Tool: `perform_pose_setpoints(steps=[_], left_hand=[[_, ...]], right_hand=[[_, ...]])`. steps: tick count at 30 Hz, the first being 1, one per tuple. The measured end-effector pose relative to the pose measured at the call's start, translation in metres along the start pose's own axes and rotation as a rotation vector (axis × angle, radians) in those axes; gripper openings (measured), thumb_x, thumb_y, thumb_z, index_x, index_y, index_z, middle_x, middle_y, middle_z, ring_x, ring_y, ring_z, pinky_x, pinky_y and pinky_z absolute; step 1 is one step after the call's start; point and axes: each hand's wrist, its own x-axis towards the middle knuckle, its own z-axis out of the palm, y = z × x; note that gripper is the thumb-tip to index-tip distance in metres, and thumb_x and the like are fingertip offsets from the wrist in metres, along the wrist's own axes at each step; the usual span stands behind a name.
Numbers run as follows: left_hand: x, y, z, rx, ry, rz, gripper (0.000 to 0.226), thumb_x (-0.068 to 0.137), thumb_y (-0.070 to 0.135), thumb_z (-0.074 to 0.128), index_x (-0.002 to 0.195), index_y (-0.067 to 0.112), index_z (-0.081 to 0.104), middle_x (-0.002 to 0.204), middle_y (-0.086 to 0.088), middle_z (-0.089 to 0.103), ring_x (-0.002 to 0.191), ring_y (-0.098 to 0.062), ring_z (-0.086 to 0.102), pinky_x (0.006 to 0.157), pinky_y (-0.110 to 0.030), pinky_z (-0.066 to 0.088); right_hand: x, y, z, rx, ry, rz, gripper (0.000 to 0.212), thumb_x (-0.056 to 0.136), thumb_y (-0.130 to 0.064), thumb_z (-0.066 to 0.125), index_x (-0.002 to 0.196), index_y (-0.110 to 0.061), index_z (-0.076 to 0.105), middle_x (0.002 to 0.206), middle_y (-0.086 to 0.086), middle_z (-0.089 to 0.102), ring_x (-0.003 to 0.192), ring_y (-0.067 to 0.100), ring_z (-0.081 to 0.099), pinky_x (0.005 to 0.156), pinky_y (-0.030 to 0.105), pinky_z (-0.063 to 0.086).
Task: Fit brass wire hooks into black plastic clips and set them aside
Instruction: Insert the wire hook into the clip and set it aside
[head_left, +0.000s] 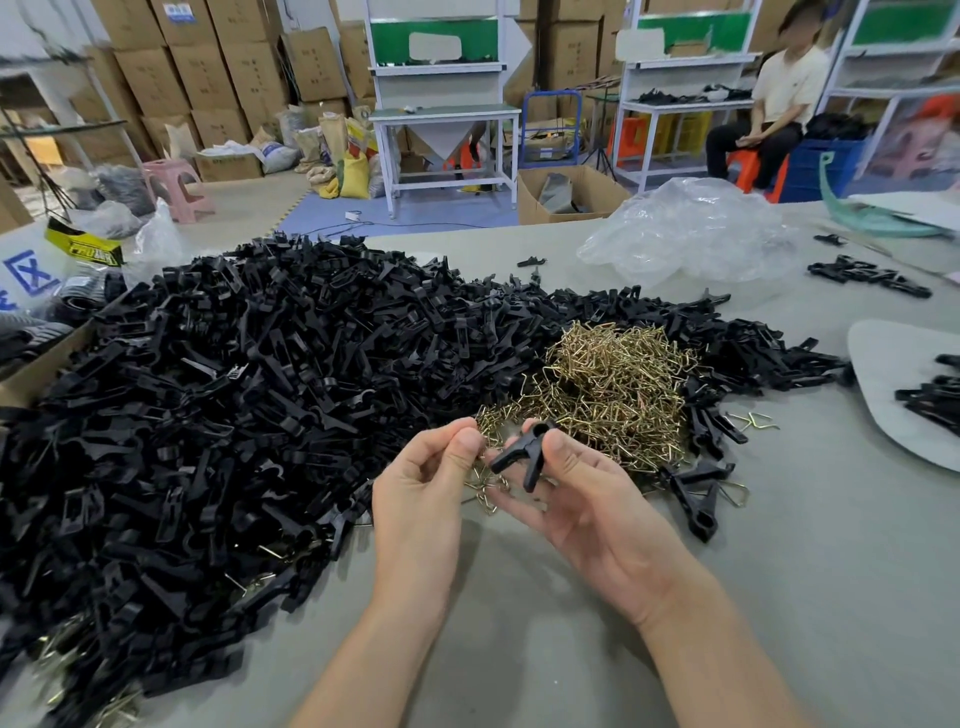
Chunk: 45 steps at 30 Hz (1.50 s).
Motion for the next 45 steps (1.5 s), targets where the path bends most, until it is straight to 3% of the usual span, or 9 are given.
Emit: perform_pose_setpoints(steps=[12, 18, 23, 26, 28, 30, 33, 36, 45], left_hand=[[0.001, -0.003, 0.001, -0.025, -0.065, -0.017, 0.020, 0.077, 0.039, 0.073, 0.094, 0.030, 0.079, 0.096, 0.003, 0.077, 0.089, -0.003, 0.069, 0.078, -0.014, 0.051], [0.001, -0.007, 0.001, 0.231, -0.049, 0.100, 0.006, 0.087, 0.025, 0.074, 0.089, 0.029, 0.077, 0.093, 0.010, 0.076, 0.087, -0.002, 0.068, 0.075, -0.009, 0.047], [-0.003, -0.006, -0.001, 0.602, -0.065, 0.351, 0.012, 0.091, 0.023, 0.070, 0.090, 0.034, 0.072, 0.089, 0.016, 0.068, 0.086, -0.003, 0.064, 0.073, -0.008, 0.042], [-0.003, -0.002, -0.001, 0.466, -0.028, 0.191, 0.007, 0.092, 0.025, 0.069, 0.088, 0.029, 0.074, 0.082, 0.012, 0.072, 0.076, -0.002, 0.064, 0.069, -0.008, 0.044], [-0.002, 0.003, -0.001, 0.182, -0.063, -0.031, 0.006, 0.089, 0.024, 0.071, 0.087, 0.020, 0.075, 0.078, 0.004, 0.073, 0.071, -0.005, 0.064, 0.065, -0.013, 0.049], [-0.004, 0.008, 0.001, -0.115, -0.140, -0.267, 0.008, 0.079, 0.025, 0.075, 0.081, 0.018, 0.076, 0.074, -0.001, 0.068, 0.068, -0.008, 0.061, 0.060, -0.017, 0.050], [-0.006, 0.008, 0.005, -0.319, -0.203, -0.463, 0.005, 0.076, 0.022, 0.074, 0.077, 0.020, 0.078, 0.072, 0.000, 0.063, 0.062, -0.007, 0.057, 0.058, -0.017, 0.050], [-0.006, 0.004, 0.007, -0.370, -0.243, -0.516, 0.007, 0.078, 0.020, 0.072, 0.079, 0.016, 0.078, 0.076, -0.004, 0.068, 0.061, -0.008, 0.061, 0.057, -0.018, 0.053], [-0.006, -0.001, 0.010, -0.362, -0.198, -0.584, 0.020, 0.071, 0.024, 0.075, 0.086, 0.013, 0.069, 0.068, -0.001, 0.060, 0.055, -0.008, 0.056, 0.052, -0.020, 0.047]], right_hand=[[-0.001, -0.001, -0.002, 0.006, -0.021, 0.021, 0.051, 0.097, -0.023, 0.061, 0.136, 0.009, 0.052, 0.135, 0.029, 0.059, 0.124, 0.043, 0.060, 0.101, 0.055, 0.052], [0.000, -0.002, -0.002, 0.126, 0.003, -0.014, 0.060, 0.094, -0.024, 0.063, 0.141, 0.010, 0.045, 0.135, 0.027, 0.060, 0.123, 0.040, 0.062, 0.098, 0.049, 0.055], [0.000, -0.001, -0.004, 0.127, 0.035, -0.033, 0.047, 0.091, -0.024, 0.068, 0.127, 0.006, 0.060, 0.133, 0.027, 0.062, 0.123, 0.039, 0.062, 0.097, 0.044, 0.056], [0.000, -0.002, -0.002, 0.106, 0.102, -0.074, 0.038, 0.087, -0.024, 0.069, 0.116, 0.001, 0.067, 0.131, 0.027, 0.063, 0.116, 0.033, 0.063, 0.094, 0.043, 0.058], [0.001, -0.005, -0.003, 0.149, 0.128, -0.100, 0.033, 0.086, -0.021, 0.068, 0.112, -0.002, 0.066, 0.123, 0.026, 0.064, 0.112, 0.032, 0.062, 0.092, 0.042, 0.059], [0.001, -0.006, -0.003, 0.196, 0.115, -0.120, 0.031, 0.088, -0.018, 0.066, 0.115, -0.002, 0.064, 0.119, 0.022, 0.065, 0.108, 0.030, 0.066, 0.091, 0.040, 0.059], [0.002, -0.004, -0.002, 0.191, 0.090, -0.134, 0.038, 0.089, -0.018, 0.062, 0.122, -0.001, 0.062, 0.126, 0.021, 0.066, 0.104, 0.025, 0.069, 0.095, 0.036, 0.058], [0.002, -0.002, -0.001, 0.159, 0.057, -0.137, 0.042, 0.091, -0.018, 0.059, 0.129, 0.000, 0.059, 0.130, 0.021, 0.064, 0.107, 0.024, 0.068, 0.093, 0.033, 0.058], [0.002, 0.002, 0.004, 0.094, -0.024, -0.172, 0.023, 0.092, -0.011, 0.056, 0.114, -0.004, 0.062, 0.119, 0.016, 0.070, 0.095, 0.022, 0.070, 0.084, 0.032, 0.060]])
